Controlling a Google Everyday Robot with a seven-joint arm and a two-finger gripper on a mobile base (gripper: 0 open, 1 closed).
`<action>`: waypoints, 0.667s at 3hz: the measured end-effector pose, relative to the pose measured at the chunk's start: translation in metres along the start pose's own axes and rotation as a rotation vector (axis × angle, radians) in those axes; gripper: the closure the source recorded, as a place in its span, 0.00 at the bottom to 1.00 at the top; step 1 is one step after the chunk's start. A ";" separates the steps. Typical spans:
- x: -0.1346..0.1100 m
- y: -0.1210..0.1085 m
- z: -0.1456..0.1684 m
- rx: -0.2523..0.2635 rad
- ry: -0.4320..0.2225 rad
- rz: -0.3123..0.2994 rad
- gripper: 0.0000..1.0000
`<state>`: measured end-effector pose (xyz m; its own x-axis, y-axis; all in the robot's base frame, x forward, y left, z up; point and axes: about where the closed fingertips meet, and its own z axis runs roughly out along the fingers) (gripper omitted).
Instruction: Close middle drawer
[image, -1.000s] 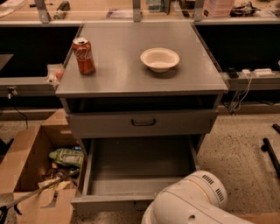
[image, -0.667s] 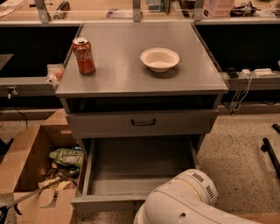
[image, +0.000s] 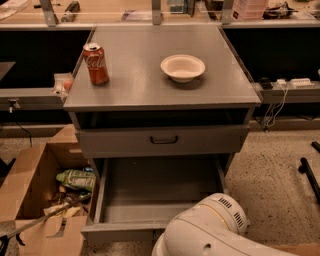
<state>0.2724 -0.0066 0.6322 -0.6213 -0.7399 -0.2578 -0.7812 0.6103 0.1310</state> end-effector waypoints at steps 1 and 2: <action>0.000 0.000 0.000 0.000 0.000 0.000 0.50; 0.000 0.000 0.000 0.000 0.000 0.000 0.27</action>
Offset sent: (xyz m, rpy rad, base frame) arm 0.0000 0.0000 0.0000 0.0000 0.0000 0.0000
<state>0.2724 -0.0066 0.6322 -0.6213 -0.7399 -0.2578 -0.7812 0.6103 0.1310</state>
